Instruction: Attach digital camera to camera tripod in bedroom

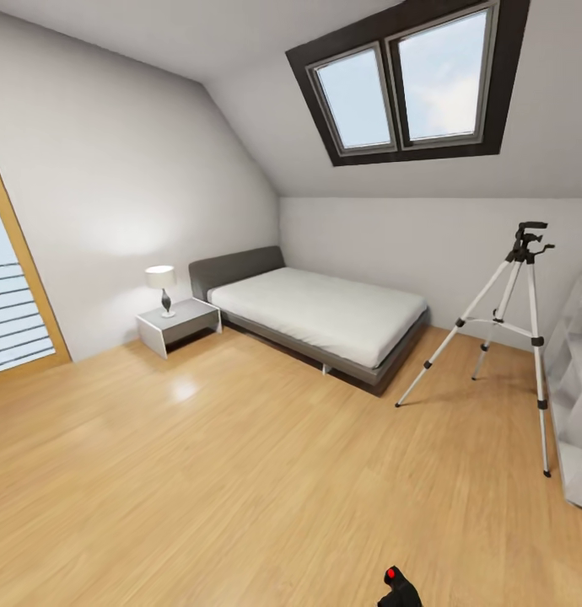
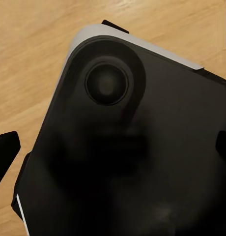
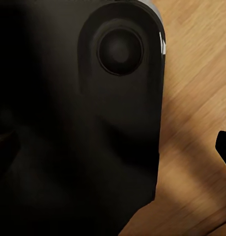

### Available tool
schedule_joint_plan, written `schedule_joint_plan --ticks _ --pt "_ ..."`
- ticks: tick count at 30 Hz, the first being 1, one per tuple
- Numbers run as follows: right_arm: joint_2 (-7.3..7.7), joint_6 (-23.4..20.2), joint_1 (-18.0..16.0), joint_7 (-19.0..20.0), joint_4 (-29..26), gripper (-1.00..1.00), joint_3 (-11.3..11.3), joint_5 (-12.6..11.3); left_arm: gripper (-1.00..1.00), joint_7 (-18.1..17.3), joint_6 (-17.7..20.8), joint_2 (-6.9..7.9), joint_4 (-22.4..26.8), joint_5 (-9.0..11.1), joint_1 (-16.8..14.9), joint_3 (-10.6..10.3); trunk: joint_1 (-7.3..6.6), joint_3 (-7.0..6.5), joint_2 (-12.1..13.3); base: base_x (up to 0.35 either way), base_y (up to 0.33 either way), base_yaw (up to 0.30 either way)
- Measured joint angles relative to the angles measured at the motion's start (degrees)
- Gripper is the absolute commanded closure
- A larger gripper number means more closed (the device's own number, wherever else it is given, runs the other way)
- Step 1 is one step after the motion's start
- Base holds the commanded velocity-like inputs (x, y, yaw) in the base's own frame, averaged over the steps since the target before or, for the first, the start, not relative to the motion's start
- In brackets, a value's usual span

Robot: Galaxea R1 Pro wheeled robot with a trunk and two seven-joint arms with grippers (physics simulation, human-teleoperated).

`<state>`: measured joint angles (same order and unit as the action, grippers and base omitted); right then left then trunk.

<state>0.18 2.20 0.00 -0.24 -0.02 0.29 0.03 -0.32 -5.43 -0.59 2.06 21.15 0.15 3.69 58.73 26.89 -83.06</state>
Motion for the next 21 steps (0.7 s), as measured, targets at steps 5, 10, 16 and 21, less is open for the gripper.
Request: schedule_joint_plan --ticks 5,10,16,21 --pt "0.0 0.0 0.0 0.0 0.0 -1.0 0.0 0.0 -1.0 0.0 0.0 0.01 0.0 0.1 0.0 0.0 0.0 0.0 0.0 0.0 0.0 -0.237" --pt "0.0 0.0 0.0 0.0 0.0 -1.0 0.0 0.0 -1.0 0.0 0.0 0.01 0.0 0.1 0.0 0.0 0.0 0.0 0.0 0.0 0.0 -0.241" --pt "0.0 0.0 0.0 0.0 0.0 -1.0 0.0 0.0 -1.0 0.0 0.0 0.0 0.0 0.0 0.0 0.0 0.0 0.0 0.0 0.0 0.0 -0.241" --pt "0.0 0.0 0.0 0.0 0.0 -1.0 0.0 0.0 -1.0 0.0 0.0 -0.01 0.0 0.0 0.0 0.0 0.0 0.0 0.0 0.0 0.0 -0.241"
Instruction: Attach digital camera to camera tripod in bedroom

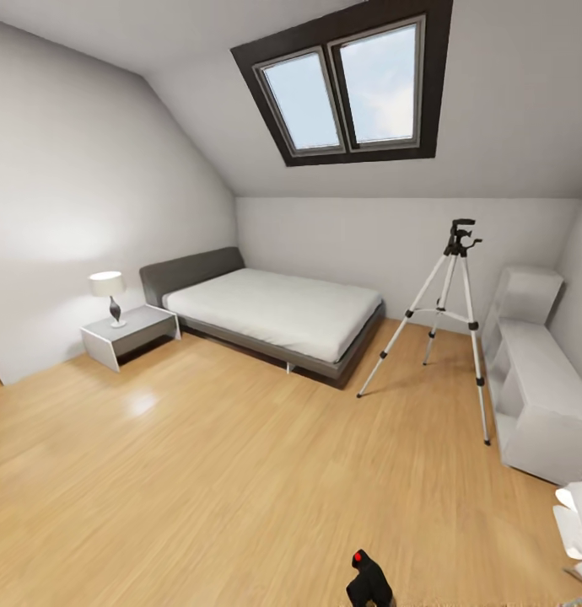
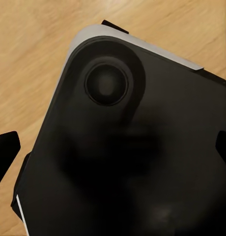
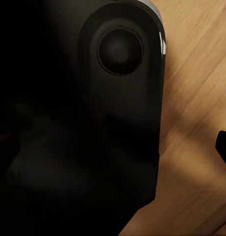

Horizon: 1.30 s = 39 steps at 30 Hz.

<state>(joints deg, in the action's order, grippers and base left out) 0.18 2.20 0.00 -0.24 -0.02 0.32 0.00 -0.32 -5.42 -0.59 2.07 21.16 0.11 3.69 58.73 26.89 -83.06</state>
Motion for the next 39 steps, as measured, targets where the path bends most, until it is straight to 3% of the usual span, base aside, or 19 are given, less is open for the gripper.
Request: schedule_joint_plan --ticks 12,39 --pt "0.0 0.0 0.0 0.0 0.0 -1.0 0.0 0.0 -1.0 0.0 0.0 0.0 0.0 0.0 0.0 0.0 0.0 0.0 0.0 0.0 0.0 -0.186" --pt "0.15 0.0 0.0 -0.1 0.0 -1.0 -0.5 0.6 -1.0 0.0 0.0 0.04 0.0 0.1 0.0 0.0 0.0 0.0 0.0 0.0 0.0 -0.01"
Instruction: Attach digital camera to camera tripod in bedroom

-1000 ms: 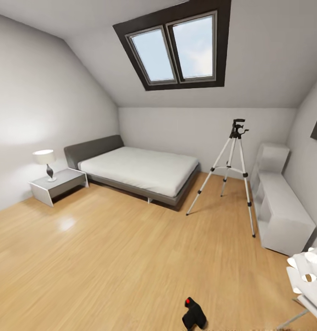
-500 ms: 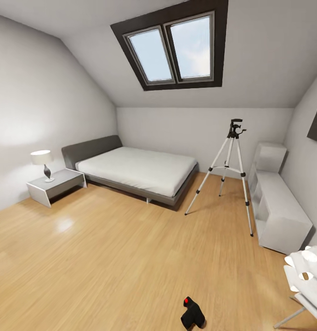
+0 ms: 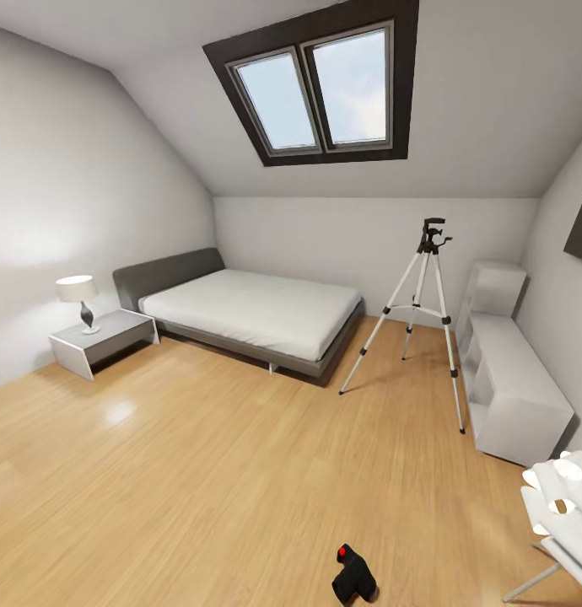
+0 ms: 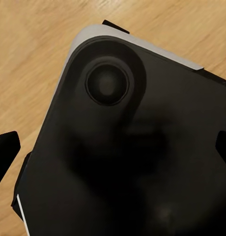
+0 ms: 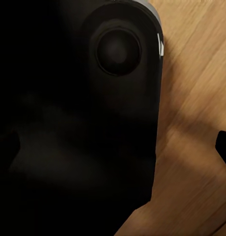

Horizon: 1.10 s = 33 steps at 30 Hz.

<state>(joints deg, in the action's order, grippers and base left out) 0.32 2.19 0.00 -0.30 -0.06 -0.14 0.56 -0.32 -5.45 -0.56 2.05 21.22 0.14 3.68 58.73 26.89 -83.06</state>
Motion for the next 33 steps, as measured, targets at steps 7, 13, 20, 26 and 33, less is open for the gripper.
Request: schedule_joint_plan --ticks 7,13,20,26,33 --pt "-0.05 0.0 0.0 0.0 0.0 -1.0 0.0 0.0 -1.0 0.0 0.0 0.03 0.0 0.1 0.0 0.0 0.0 0.0 0.0 0.0 0.0 0.0" --pt "-0.13 1.2 -1.3 -0.4 -0.8 -1.0 -1.0 0.3 -1.0 0.0 -0.1 0.08 0.0 0.0 0.0 -0.1 0.0 -0.01 0.0 0.0 0.0 0.0" --pt "0.03 0.2 -1.3 -0.2 -0.8 -1.0 -0.6 0.3 -1.0 -0.2 0.0 0.12 0.0 0.1 -0.1 0.2 0.0 -0.01 0.0 0.0 0.0 0.0" --pt "0.09 0.0 -1.3 -0.2 -0.9 -1.0 -0.5 0.3 -1.0 -0.2 -0.1 0.13 0.0 0.1 -0.1 0.4 0.0 -0.01 0.0 0.0 0.0 0.0" --pt "0.14 -0.1 -1.4 -0.2 -0.9 -1.0 -0.5 0.3 -1.0 -0.2 -0.1 0.13 0.0 0.1 -0.1 0.5 0.0 -0.01 0.0 0.0 0.0 0.0"
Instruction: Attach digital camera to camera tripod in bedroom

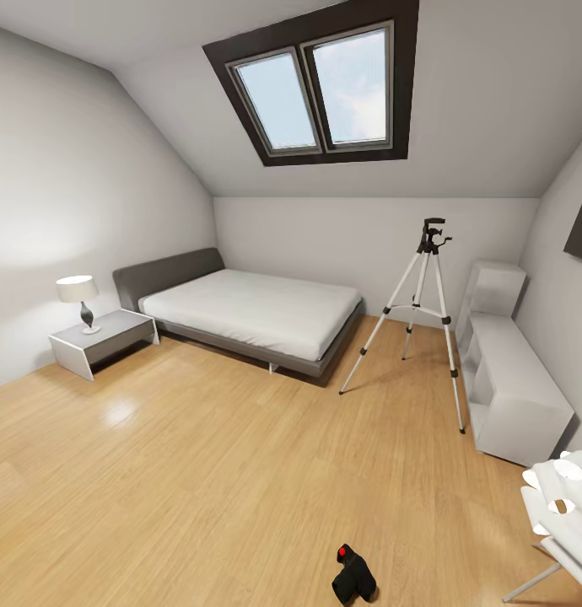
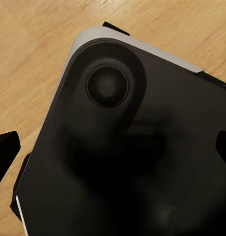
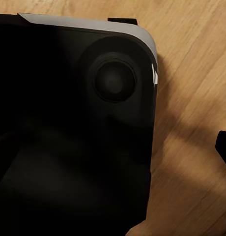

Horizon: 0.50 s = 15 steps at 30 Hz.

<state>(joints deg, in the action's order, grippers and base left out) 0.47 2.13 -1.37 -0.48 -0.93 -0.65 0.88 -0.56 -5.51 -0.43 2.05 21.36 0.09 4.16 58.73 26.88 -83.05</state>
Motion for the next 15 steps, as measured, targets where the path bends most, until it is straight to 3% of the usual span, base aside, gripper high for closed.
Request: schedule_joint_plan --ticks 15 --pt "-0.11 1.3 0.0 0.0 0.0 -1.0 0.1 0.0 -1.0 0.0 0.0 -0.01 0.0 0.0 0.0 0.1 0.0 0.0 0.0 0.0 0.0 -0.023"
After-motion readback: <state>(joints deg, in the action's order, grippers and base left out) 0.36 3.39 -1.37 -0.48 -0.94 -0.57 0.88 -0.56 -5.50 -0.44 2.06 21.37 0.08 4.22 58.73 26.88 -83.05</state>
